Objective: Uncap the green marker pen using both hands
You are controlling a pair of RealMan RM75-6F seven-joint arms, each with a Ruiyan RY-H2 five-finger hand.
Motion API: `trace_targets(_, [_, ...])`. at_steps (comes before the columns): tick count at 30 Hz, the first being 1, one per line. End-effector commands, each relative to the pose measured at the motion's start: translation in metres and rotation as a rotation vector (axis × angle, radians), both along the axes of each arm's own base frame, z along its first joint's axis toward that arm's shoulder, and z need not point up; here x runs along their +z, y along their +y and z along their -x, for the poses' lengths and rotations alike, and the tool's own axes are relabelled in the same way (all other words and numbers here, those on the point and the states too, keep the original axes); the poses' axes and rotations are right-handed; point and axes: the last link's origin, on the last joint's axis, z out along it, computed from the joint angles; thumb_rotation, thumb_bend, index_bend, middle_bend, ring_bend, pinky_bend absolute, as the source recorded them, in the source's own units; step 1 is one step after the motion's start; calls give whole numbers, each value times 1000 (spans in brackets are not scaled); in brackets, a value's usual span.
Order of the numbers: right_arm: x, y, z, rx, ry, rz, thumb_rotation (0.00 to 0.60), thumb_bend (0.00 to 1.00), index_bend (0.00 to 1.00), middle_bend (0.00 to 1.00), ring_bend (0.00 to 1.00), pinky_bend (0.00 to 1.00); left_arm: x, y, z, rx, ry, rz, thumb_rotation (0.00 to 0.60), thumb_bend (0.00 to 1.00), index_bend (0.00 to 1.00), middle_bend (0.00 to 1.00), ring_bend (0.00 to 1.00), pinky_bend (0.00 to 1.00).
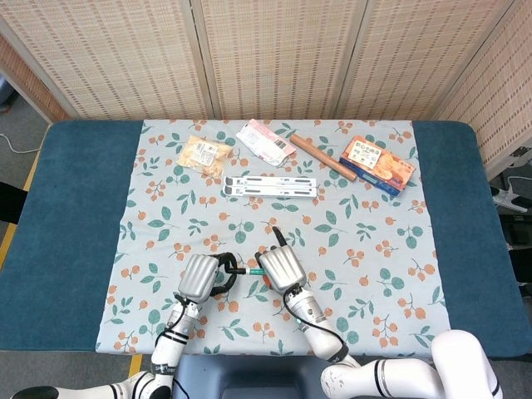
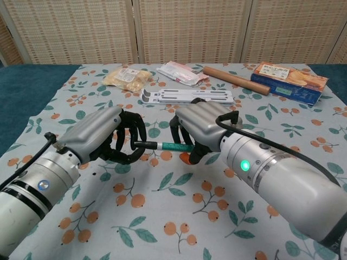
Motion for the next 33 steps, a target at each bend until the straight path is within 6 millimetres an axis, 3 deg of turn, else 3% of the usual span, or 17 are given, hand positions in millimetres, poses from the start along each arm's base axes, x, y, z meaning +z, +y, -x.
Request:
trace_targets(1, [0,0,0,-2,-1,0,600,457,854,857,522,0,1,0,-1,0,-29,-25,600,623,785,844,742,965])
trace_targets(8, [1,0,-1,-5,-1,2,600,458,854,858,522,0,2,1,1,-24,-40,-58,600,701,832,915,783,982])
trace_targets(27, [8,-5,-2,16,32,32,600,458,858,857,523,4,4,-1,5,-69,-27,-70,600,769,847,935,791,988])
trace_targets(33, [13,-5,6,37,87,35,600,457,858,857,523,9,9,9,13,-54,-2,-106,600,770,847,936,792,987])
